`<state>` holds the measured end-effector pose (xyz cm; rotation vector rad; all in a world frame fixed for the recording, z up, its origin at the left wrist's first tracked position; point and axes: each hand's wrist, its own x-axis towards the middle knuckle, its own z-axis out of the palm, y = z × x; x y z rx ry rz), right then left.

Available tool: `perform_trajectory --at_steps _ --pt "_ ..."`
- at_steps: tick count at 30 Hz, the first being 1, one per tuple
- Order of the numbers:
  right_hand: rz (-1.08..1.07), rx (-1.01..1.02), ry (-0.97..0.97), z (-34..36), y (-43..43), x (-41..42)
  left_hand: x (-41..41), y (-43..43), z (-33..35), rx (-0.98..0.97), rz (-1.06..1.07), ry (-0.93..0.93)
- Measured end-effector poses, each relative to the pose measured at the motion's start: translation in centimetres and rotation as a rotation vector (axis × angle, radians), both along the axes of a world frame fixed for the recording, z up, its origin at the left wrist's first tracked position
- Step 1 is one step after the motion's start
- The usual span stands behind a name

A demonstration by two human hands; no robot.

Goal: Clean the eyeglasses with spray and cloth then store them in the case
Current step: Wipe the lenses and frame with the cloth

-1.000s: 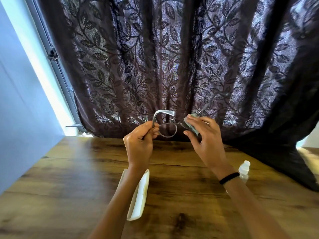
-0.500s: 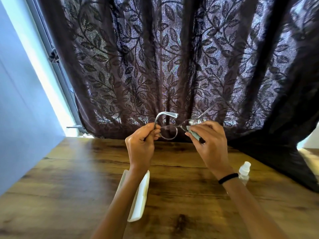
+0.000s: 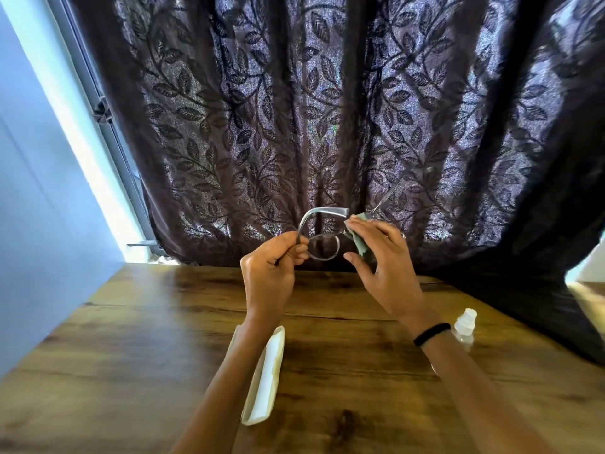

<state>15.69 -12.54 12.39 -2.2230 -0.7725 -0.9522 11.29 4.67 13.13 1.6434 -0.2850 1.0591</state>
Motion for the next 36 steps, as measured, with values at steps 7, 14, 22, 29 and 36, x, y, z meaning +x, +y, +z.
perform_trajectory --at_steps 7,14,22,29,36 --pt "0.062 0.114 0.004 -0.5 0.2 -0.2 0.1 0.2 -0.7 -0.011 -0.003 -0.003" --pt "0.016 0.117 -0.158 -1.0 0.0 -0.2 0.0 0.1 -1.1 -0.068 -0.025 0.050" --pt "-0.129 0.044 -0.132 -1.6 -1.4 0.4 -0.1 0.5 -0.7 -0.032 -0.014 0.046" --pt "0.022 0.064 -0.121 -1.3 0.4 -0.4 0.0 0.2 -0.7 0.008 -0.018 0.041" --pt "-0.197 -0.135 -0.050 -1.3 -0.4 0.5 -0.4 0.2 -1.0 0.009 -0.018 0.030"
